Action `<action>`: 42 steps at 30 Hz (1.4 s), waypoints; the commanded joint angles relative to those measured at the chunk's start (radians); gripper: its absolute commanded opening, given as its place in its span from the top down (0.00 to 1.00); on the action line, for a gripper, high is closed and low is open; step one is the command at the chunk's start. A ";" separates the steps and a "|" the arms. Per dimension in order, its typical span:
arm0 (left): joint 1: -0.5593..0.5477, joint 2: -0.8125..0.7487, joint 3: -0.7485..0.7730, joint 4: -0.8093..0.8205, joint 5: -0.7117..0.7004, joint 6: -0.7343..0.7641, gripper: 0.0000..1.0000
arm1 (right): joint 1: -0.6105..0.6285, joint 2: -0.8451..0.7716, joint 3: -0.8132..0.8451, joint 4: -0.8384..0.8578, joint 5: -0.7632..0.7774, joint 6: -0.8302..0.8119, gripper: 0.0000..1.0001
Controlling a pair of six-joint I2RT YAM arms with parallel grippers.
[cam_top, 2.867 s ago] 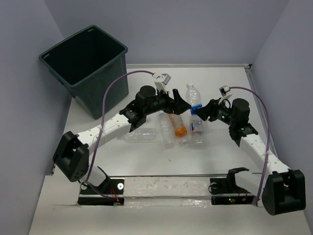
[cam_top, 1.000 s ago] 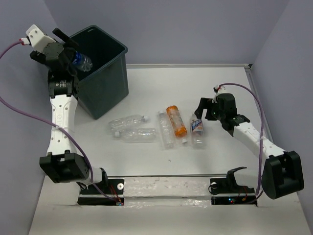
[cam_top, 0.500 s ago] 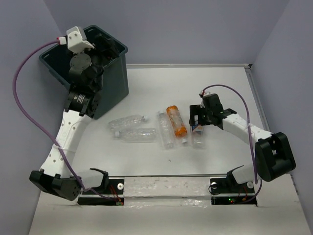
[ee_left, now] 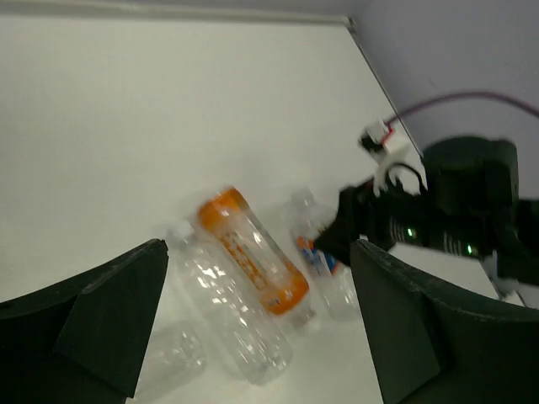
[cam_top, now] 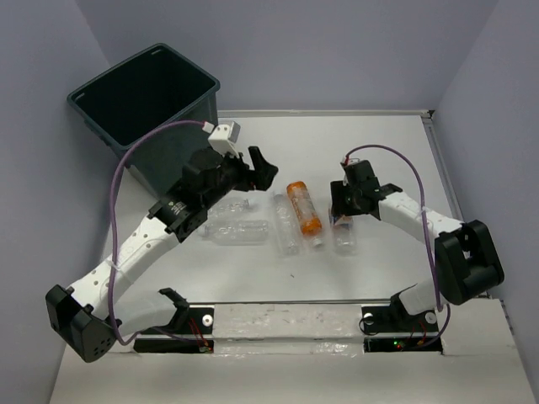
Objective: Put the plastic bottles in the bin
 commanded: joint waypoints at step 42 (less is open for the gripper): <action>-0.431 0.458 -0.116 0.539 -0.105 -0.089 0.51 | 0.007 -0.601 -0.238 0.437 -0.180 0.125 0.30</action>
